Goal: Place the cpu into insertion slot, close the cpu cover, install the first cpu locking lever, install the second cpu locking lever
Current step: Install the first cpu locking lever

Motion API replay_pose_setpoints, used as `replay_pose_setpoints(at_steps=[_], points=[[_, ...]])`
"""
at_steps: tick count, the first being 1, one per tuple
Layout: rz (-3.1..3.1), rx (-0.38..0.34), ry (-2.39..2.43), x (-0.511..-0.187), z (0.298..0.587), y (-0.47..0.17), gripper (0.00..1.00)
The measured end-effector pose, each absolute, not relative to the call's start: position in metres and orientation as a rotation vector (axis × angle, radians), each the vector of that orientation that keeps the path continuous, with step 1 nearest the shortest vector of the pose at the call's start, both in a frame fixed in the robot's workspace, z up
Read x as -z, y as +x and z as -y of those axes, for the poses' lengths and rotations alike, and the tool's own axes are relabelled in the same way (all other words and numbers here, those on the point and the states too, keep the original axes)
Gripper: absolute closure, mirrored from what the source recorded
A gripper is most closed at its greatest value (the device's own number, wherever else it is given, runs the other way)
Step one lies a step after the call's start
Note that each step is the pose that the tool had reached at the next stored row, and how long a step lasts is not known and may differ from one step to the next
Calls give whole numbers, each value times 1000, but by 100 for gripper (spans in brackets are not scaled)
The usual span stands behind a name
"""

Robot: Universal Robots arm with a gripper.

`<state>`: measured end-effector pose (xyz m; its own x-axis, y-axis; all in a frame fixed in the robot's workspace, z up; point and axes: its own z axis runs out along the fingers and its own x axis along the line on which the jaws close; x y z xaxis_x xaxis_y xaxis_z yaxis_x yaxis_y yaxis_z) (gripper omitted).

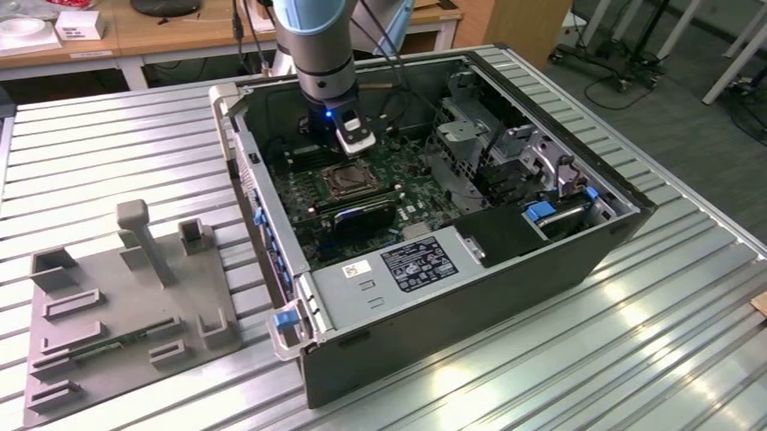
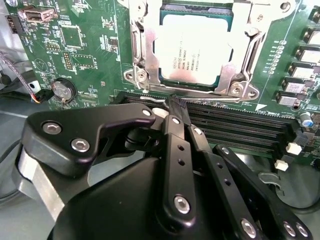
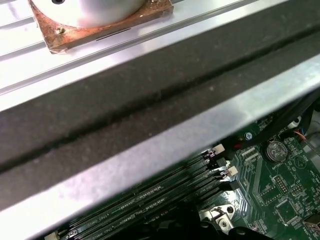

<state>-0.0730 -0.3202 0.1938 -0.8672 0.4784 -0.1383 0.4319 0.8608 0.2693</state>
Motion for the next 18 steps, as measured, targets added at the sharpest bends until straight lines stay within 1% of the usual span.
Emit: replay_pose_setpoints(at_steps=[18], points=[[-2833, -322, 702, -193, 320, -73, 89]])
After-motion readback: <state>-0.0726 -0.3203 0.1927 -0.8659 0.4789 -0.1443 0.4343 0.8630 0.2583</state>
